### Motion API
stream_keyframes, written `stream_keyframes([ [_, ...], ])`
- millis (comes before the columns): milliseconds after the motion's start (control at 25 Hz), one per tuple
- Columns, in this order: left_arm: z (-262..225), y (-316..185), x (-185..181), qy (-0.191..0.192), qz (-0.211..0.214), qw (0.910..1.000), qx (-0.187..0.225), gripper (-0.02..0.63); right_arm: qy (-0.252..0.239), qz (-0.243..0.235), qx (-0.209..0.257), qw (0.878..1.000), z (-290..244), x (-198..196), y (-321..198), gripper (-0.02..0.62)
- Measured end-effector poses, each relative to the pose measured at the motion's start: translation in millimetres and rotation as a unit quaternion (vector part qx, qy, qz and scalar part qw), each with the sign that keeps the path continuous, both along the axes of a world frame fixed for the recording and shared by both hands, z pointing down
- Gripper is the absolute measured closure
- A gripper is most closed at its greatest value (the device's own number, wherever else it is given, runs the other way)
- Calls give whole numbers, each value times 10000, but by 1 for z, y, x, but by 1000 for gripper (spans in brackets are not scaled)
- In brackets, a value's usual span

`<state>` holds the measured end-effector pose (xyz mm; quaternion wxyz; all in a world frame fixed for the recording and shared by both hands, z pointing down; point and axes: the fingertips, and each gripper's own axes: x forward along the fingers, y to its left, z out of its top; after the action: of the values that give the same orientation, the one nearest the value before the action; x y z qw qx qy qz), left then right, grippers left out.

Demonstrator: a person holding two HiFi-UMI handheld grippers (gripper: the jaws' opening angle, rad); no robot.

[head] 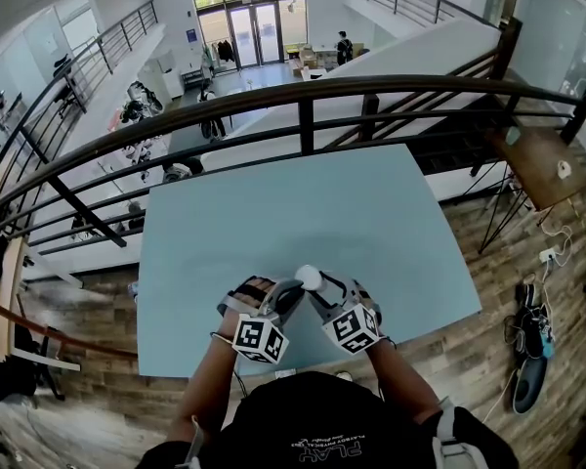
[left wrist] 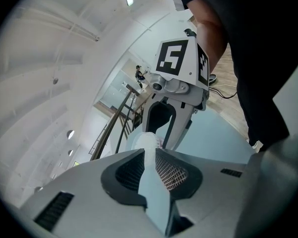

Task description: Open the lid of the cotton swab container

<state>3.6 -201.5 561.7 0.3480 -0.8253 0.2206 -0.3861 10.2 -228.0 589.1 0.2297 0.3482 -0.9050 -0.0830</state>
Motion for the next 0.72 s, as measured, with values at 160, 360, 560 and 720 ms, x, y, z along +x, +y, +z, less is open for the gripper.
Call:
stream_keyframes([
  [160, -8, -3, -1, 206, -126, 9997, 103, 528, -84, 51, -35, 9999, -2, 3, -4, 388],
  [360, -23, -7, -2, 603, -384, 9968, 352, 532, -149, 95, -74, 9998, -1, 8, -4, 388],
  [560, -39, -13, -7, 820, -488, 9938, 565, 559, -159, 67, -111, 9998, -1, 3, 0, 387],
  [720, -47, -15, -4, 909, -516, 9923, 660, 571, -161, 49, -129, 9998, 2, 2, 5, 387],
])
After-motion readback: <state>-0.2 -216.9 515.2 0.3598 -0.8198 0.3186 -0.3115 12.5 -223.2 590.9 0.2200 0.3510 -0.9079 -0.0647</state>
